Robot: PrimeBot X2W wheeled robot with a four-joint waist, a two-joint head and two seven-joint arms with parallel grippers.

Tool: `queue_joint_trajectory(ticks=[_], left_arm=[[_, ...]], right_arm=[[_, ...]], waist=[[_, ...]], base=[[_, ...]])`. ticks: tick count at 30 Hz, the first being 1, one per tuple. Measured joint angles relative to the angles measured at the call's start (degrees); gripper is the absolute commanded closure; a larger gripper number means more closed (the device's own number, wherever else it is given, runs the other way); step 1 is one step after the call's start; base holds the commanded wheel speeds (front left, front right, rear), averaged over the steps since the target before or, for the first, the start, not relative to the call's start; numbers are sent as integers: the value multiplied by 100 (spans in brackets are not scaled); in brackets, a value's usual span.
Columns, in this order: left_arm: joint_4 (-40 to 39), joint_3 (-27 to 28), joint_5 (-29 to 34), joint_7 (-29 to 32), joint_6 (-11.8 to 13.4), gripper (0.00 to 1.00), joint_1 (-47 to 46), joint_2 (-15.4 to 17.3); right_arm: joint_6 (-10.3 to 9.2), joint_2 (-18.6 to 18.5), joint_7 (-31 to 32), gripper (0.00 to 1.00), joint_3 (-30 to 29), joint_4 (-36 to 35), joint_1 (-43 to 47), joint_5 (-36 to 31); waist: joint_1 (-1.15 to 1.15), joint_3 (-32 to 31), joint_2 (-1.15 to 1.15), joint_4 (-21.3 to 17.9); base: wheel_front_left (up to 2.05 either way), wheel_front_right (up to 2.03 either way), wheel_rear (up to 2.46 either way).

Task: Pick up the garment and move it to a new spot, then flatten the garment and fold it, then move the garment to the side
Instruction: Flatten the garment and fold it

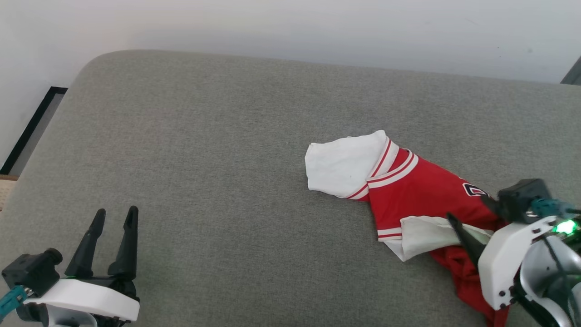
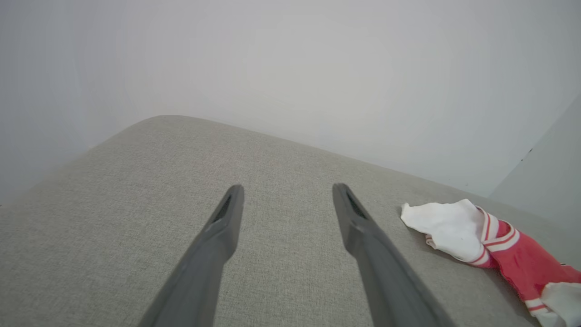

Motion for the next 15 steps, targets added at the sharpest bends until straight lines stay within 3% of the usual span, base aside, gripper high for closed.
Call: queue_joint_trajectory(ticks=[7,15], left_arm=[[30,-81,0,-1,-10,0,-38,-36],[85,-220,-12,-1,-15,0,-155,-118]], right_arm=[[1,-192,432,0,513,112,-23,171],[0,-483,636,0,1289,1207,-611,279]], waist=[[0,16,0,149],[0,175,0,416]], base=[[0,0,0],[0,0,0]])
